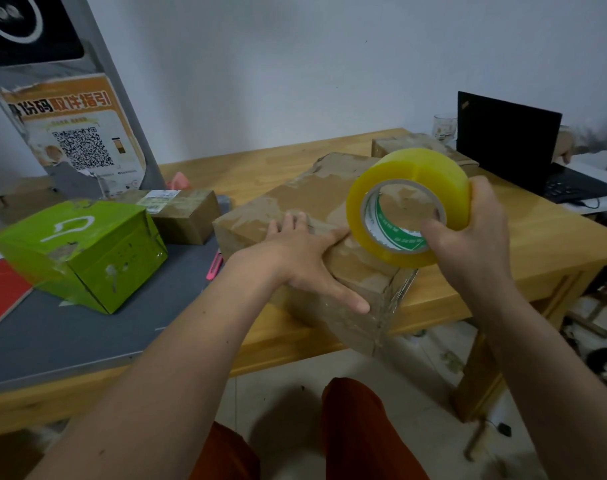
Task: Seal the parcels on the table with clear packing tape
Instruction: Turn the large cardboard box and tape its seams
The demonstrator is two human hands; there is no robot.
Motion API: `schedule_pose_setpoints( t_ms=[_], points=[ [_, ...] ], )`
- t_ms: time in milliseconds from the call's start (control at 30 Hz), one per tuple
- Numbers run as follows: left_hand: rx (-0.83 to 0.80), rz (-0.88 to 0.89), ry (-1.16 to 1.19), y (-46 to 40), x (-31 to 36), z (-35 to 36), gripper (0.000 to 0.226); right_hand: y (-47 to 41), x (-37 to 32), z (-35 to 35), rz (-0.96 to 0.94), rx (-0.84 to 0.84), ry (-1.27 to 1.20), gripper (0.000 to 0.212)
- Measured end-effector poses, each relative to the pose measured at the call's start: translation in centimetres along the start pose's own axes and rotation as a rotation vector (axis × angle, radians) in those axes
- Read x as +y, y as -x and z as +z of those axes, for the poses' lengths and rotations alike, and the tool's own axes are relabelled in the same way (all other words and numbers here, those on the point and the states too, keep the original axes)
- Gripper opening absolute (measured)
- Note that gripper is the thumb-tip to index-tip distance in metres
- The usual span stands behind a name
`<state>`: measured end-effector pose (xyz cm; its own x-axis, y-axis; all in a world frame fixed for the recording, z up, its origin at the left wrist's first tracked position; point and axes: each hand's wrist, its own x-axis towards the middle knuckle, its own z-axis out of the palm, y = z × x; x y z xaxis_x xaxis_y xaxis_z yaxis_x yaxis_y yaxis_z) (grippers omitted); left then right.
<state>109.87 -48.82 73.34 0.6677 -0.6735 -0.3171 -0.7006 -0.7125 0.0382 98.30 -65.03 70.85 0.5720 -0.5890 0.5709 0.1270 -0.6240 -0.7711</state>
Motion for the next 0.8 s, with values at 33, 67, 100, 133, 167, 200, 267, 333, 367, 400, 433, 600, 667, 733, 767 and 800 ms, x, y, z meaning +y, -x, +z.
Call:
schedule_pose_setpoints(
  t_ms=[33,67,100,133,167,200,267,333,367,400,433,600,667,733,767,800],
  points=[
    [0.006,0.034,0.002,-0.2,0.1,0.0,0.137,0.2,0.1,0.2,-0.002,0.024,-0.014,0.027],
    [0.039,0.100,0.003,-0.3,0.3,0.4,0.134,0.5,0.3,0.5,0.008,0.055,-0.047,0.028],
    [0.097,0.179,-0.003,-0.4,0.5,0.9,0.130,0.9,0.5,0.8,0.036,0.087,-0.103,0.028],
    [0.159,0.240,-0.017,-0.4,0.6,1.3,0.126,1.4,0.7,1.3,0.081,0.119,-0.173,0.028],
    [0.200,0.268,-0.033,-0.5,0.6,1.8,0.124,1.9,0.9,1.8,0.136,0.140,-0.248,0.027],
    [0.215,0.261,-0.040,-0.6,0.7,2.1,0.123,2.6,1.2,2.4,0.189,0.149,-0.327,0.026],
    [0.222,0.197,-0.045,-0.5,1.1,2.6,0.126,3.8,1.7,3.5,0.266,0.160,-0.467,0.030],
    [0.297,0.134,-0.055,-0.1,2.1,3.5,0.126,4.2,1.7,4.3,0.311,0.194,-0.562,0.035],
    [0.360,0.121,-0.052,0.2,2.6,3.9,0.121,4.2,1.6,4.6,0.317,0.219,-0.593,0.036],
    [0.419,0.120,-0.043,0.4,3.0,4.3,0.114,4.0,1.5,4.9,0.322,0.246,-0.611,0.036],
    [0.458,0.127,-0.031,0.6,3.3,4.5,0.107,3.7,1.2,5.1,0.321,0.271,-0.623,0.035],
    [0.454,0.135,0.023,0.6,3.3,4.2,0.096,3.3,0.7,4.9,0.372,0.336,-0.693,0.023],
    [0.454,0.146,0.021,0.7,3.4,4.3,0.095,3.6,0.9,4.0,0.402,0.382,-0.704,0.020],
    [0.433,0.142,0.021,0.7,3.5,4.3,0.092,3.9,1.2,3.1,0.439,0.426,-0.709,0.023],
    [0.422,0.136,0.015,0.8,3.5,4.2,0.091,4.1,1.3,2.9,0.454,0.427,-0.712,0.025],
    [0.416,0.130,0.007,0.9,3.5,4.2,0.091,4.3,1.6,2.6,0.466,0.428,-0.718,0.027]
  ],
)
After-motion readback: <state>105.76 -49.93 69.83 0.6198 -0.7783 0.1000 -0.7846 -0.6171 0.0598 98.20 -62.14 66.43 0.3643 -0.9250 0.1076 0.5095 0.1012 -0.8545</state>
